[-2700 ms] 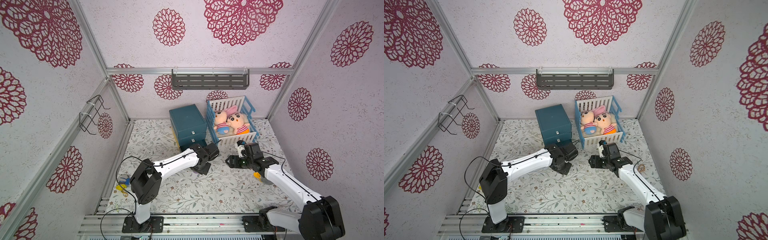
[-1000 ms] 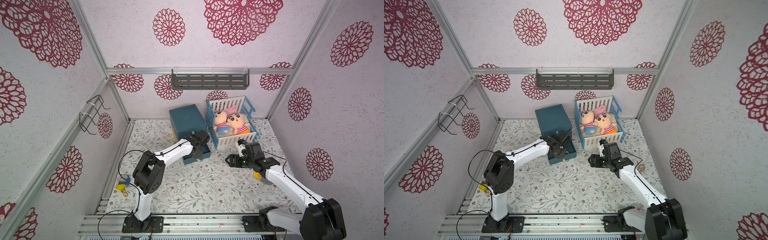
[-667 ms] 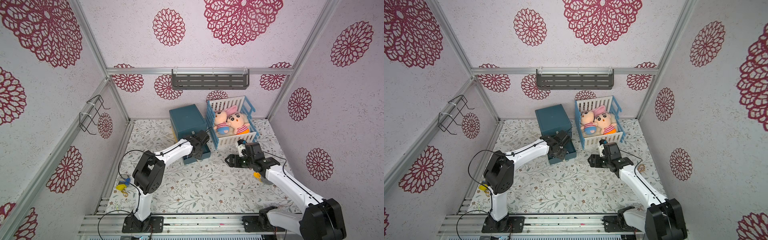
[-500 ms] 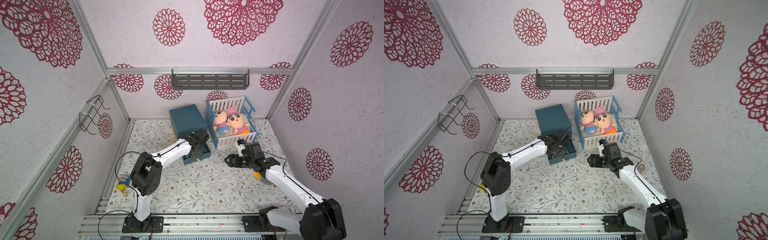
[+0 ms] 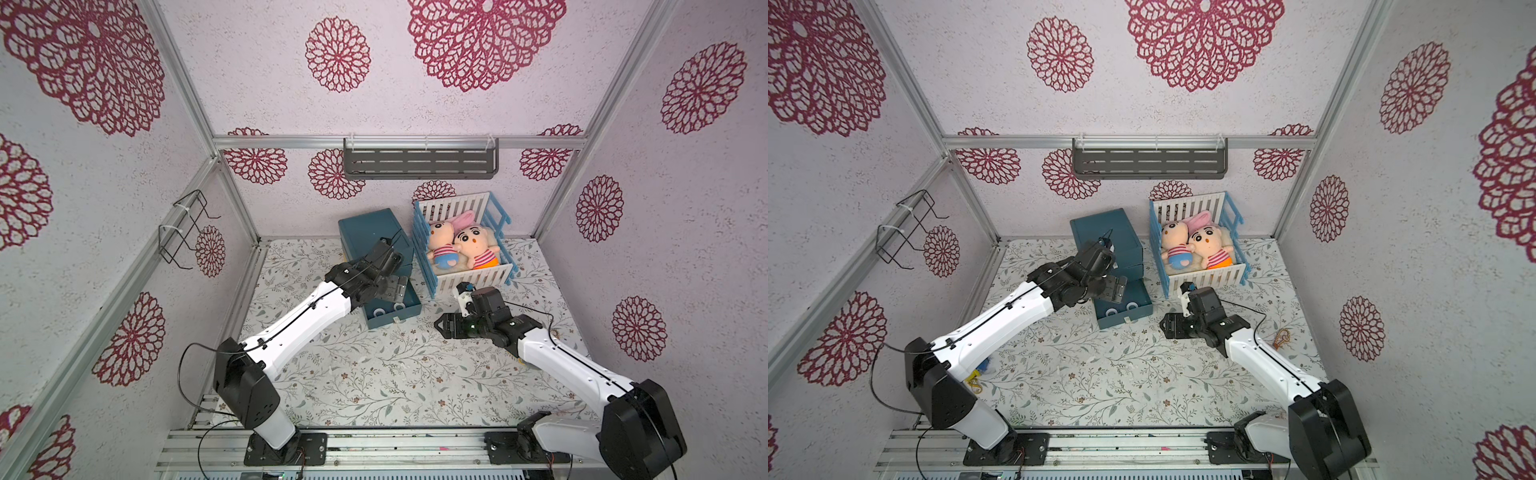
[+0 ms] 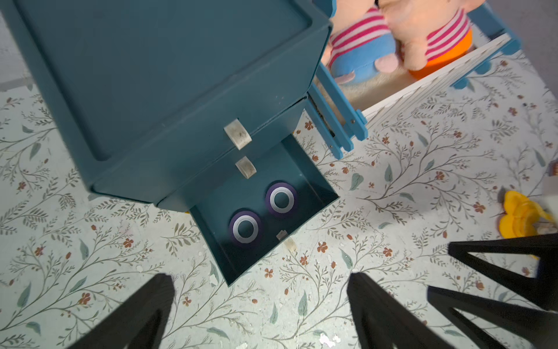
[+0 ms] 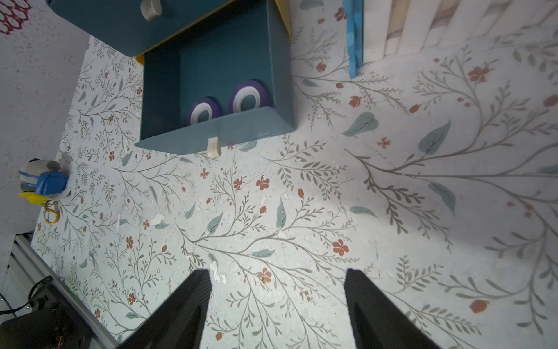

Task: Place the transparent tape into the drawer according to color
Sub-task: Place the tape in the drawer.

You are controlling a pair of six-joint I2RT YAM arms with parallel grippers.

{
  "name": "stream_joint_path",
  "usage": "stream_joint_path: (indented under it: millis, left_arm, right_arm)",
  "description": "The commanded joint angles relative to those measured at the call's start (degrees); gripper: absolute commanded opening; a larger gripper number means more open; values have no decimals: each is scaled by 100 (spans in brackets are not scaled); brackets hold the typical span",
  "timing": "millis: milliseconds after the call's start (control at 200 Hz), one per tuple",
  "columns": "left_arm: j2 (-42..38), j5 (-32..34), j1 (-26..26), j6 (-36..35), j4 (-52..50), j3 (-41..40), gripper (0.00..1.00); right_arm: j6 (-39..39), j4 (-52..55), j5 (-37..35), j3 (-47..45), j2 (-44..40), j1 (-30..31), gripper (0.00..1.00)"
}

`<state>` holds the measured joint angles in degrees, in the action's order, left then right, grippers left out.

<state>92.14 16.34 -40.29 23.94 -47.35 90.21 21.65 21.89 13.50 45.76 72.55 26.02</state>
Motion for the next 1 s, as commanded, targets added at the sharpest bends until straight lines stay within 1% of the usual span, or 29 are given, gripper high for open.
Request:
stream_joint_path:
  millis: [0,210,315,395,535,621,731,781,996]
  left_arm:
    - [-203,152,118,3,77,20,97]
    - [-345,-10,683,46,257,75,97]
    - [-321,-306,1028,96,472,121,97]
    - [-196,-583,1282,110,533,276,97]
    - [85,-676,1541,86,481,636,98]
    - [234,-858,1708,135,549,737,100]
    - [453,-1155,1903,232,653,813,96]
    - [555,-1256,1977,290,689,838,93]
    - [862,-1340,2074,389,794,848,82]
  right_arm:
    - [183,-444,-263,9,107,244,77]
    - [312,-792,-407,3,290,591,77]
    - [339,-909,-511,57,397,760,77]
    - [340,-980,-567,111,507,883,77]
    - [366,-1051,-628,179,641,1014,77]
    - [391,-1105,-655,177,679,1036,77]
    - [416,-1191,-673,178,731,1076,77]
    - [409,-1228,-675,179,764,1089,76]
    - [392,-1345,-738,232,877,1142,76]
